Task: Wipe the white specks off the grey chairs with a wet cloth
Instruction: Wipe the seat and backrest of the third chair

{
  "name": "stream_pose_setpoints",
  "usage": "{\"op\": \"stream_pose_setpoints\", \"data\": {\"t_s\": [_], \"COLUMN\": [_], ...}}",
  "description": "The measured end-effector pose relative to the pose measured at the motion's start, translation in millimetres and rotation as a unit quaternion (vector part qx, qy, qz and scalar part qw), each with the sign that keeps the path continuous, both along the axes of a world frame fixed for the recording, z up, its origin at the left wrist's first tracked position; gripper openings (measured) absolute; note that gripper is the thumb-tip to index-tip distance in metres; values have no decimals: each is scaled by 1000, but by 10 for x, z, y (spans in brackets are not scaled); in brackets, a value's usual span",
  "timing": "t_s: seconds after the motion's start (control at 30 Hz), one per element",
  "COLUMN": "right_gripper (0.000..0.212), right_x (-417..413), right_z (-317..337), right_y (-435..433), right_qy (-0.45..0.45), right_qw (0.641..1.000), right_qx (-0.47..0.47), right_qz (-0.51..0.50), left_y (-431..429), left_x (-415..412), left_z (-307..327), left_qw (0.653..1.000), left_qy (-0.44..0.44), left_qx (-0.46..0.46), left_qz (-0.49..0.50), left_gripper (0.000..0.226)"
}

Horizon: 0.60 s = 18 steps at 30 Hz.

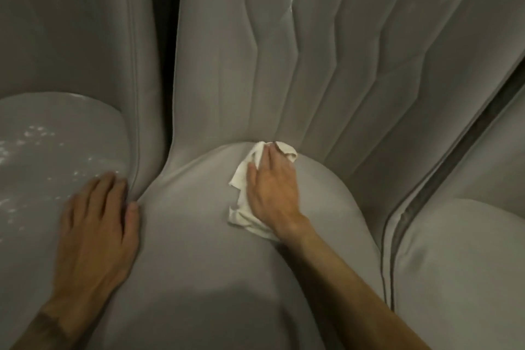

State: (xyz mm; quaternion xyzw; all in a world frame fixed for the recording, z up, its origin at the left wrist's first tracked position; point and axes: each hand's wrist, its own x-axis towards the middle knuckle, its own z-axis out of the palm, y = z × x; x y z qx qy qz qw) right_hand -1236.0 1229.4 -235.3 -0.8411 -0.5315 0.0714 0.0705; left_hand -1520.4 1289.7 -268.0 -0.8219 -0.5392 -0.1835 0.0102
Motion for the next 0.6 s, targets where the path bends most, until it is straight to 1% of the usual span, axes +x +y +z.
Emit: {"op": "stream_pose_setpoints", "data": {"t_s": [0.07, 0.13, 0.17, 0.23, 0.3, 0.37, 0.4, 0.47, 0.53, 0.6], "right_gripper": [59, 57, 56, 56, 58, 60, 61, 61, 58, 52], "right_x": [138, 205, 180, 15, -310, -607, -658, -525, -255, -56], "right_z": [4, 19, 10, 27, 34, -15, -15, -32, -81, -64], "right_y": [-198, -403, -401, -176, 159, 391, 437, 362, 160, -22], "right_qy": [14, -4, -9, 8, 28, 11, 3, -8, -36, -38], "right_qw": [999, 996, 992, 985, 988, 996, 999, 1000, 998, 993], "right_qx": [-8, -19, -24, -4, 10, 15, 11, -10, -15, -4], "right_qz": [-34, -93, -122, -171, -154, -85, -52, -20, -45, -113], "left_y": [-32, -41, -38, -24, -26, -10, -2, -10, -24, -42], "left_x": [21, 29, 27, 22, 8, 9, 7, -12, -27, -24], "left_z": [32, 38, 44, 31, 24, 19, 19, 8, 10, 28], "left_qw": [1000, 1000, 1000, 1000, 1000, 1000, 1000, 1000, 1000, 1000], "left_qy": [-2, 5, 5, 7, 12, 14, 16, 23, 24, 17], "left_qx": [-5, -4, -2, 2, 5, 10, 10, 10, 11, 9], "left_qz": [4, 9, 10, 10, 15, 12, 9, 4, 2, 1], "left_gripper": [58, 57, 56, 56, 55, 55, 56, 56, 57, 57]}}
